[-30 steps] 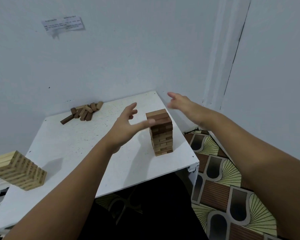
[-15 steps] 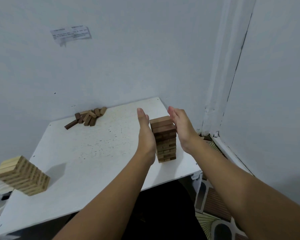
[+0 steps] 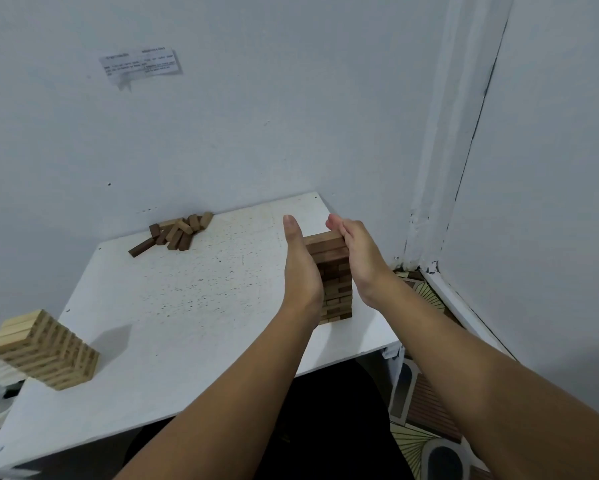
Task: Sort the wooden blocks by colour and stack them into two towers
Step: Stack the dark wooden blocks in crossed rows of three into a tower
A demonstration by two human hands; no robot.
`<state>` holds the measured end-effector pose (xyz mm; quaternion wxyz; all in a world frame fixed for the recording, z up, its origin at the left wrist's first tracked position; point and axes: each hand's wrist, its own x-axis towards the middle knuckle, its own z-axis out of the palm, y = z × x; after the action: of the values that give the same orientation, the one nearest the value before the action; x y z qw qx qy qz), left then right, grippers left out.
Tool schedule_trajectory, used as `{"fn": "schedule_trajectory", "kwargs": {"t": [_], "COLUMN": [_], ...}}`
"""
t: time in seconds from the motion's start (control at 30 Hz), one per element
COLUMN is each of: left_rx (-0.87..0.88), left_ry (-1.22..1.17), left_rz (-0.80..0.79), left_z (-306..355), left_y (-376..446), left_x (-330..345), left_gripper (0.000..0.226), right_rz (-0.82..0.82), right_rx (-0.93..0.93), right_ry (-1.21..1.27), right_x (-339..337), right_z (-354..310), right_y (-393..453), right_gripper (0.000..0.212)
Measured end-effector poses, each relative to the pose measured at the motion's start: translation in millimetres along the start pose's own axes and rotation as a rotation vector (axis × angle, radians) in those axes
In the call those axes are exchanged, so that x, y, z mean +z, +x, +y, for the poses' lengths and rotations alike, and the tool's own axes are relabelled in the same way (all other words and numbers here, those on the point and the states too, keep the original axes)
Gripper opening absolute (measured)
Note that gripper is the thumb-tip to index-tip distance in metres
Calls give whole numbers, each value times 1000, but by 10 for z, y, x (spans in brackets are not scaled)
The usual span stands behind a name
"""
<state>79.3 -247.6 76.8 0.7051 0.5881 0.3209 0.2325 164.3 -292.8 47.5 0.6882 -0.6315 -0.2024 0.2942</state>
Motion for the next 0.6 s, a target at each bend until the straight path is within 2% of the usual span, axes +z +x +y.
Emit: {"fn": "schedule_trajectory", "kwargs": {"t": [0.17,0.47,0.6], "left_rx": [-9,-25,-1], "left_ry": [-17,5,25], "left_rz": [8,0,16], "left_z": [-5,-29,-12], "left_y": [4,37,9], "left_x": [8,7,6], "left_gripper": [43,51,48], "right_rz": [3,3,11], "right_rx": [4,-1,-4], "right_ry": [13,25,24], "right_x": [23,28,33], "right_z": [-20,-31,-24], "right_y": [-7,-30,-23], "right_gripper": [80,66,69]}}
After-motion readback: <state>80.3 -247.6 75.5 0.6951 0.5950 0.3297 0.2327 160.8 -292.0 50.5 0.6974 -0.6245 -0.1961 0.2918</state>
